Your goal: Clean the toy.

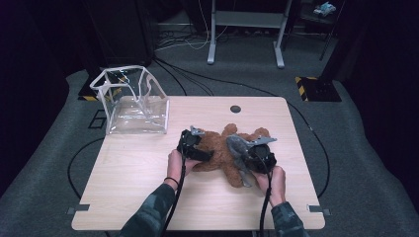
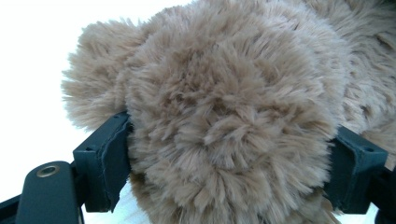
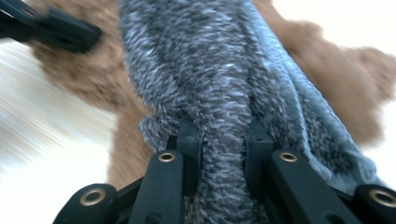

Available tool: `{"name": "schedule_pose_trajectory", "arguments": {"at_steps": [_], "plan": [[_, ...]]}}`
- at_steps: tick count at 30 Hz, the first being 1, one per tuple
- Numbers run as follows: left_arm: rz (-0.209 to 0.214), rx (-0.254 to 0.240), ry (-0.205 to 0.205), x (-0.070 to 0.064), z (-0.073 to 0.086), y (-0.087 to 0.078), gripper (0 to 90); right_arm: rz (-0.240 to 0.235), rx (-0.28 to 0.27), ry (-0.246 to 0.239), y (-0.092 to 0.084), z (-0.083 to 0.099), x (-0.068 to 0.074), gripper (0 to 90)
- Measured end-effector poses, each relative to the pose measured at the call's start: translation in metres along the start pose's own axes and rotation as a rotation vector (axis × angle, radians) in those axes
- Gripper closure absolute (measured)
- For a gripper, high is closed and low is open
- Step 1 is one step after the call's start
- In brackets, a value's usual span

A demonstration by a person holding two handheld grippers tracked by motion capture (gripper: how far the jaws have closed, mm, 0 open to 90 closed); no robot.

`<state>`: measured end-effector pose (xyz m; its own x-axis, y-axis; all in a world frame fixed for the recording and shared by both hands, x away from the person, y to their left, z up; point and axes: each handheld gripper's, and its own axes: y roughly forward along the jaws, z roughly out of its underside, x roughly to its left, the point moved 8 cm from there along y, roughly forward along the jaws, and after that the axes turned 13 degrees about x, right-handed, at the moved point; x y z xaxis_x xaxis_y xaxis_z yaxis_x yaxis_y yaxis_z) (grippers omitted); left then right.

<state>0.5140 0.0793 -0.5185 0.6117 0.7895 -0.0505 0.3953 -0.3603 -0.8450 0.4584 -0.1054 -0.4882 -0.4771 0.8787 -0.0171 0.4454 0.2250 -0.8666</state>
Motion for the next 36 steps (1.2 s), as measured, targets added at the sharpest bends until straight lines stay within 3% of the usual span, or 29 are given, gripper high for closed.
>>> {"name": "schedule_pose_trajectory", "arguments": {"at_steps": [5, 7, 8, 12, 15, 18, 20, 23, 26, 29, 33, 36], "plan": [[0.022, 0.004, -0.005, 0.001, 0.003, 0.000, 16.1, 0.015, 0.032, 0.074, -0.005, 0.023, -0.026, 74.2], [0.015, 0.001, 0.002, 0.001, 0.004, 0.001, 16.1, 0.012, 0.021, 0.078, -0.007, 0.026, -0.030, 74.0], [0.017, 0.001, 0.001, 0.001, 0.004, 0.001, 16.1, -0.003, 0.014, 0.087, -0.011, 0.025, -0.027, 74.1], [0.024, 0.005, -0.008, 0.001, 0.004, 0.001, 16.1, -0.039, -0.064, 0.012, -0.022, -0.005, 0.002, 74.0], [0.033, 0.004, -0.015, 0.002, 0.004, 0.002, 16.0, -0.046, -0.042, -0.033, -0.013, -0.021, 0.023, 73.9], [0.043, 0.004, -0.019, 0.004, 0.004, 0.003, 16.0, 0.002, 0.007, -0.082, 0.004, -0.029, 0.035, 74.0], [0.054, 0.011, -0.014, 0.004, 0.005, 0.002, 16.0, 0.005, 0.025, -0.081, 0.012, -0.027, 0.032, 74.3], [0.046, 0.013, -0.003, 0.003, 0.006, 0.002, 16.0, -0.027, 0.020, -0.034, 0.013, -0.013, 0.023, 74.5], [0.051, 0.011, -0.020, 0.003, 0.005, 0.003, 16.0, 0.000, 0.043, -0.022, 0.007, 0.003, 0.011, 74.6], [0.050, 0.014, -0.017, 0.002, 0.007, 0.002, 16.0, 0.008, 0.053, 0.018, 0.004, 0.017, -0.004, 74.5], [0.059, 0.015, -0.021, 0.004, 0.007, 0.003, 16.0, 0.053, 0.079, 0.082, -0.005, 0.036, -0.028, 74.4], [0.051, 0.009, -0.030, 0.003, 0.008, 0.003, 16.1, 0.046, 0.040, 0.110, -0.015, 0.034, -0.034, 74.3]]}}
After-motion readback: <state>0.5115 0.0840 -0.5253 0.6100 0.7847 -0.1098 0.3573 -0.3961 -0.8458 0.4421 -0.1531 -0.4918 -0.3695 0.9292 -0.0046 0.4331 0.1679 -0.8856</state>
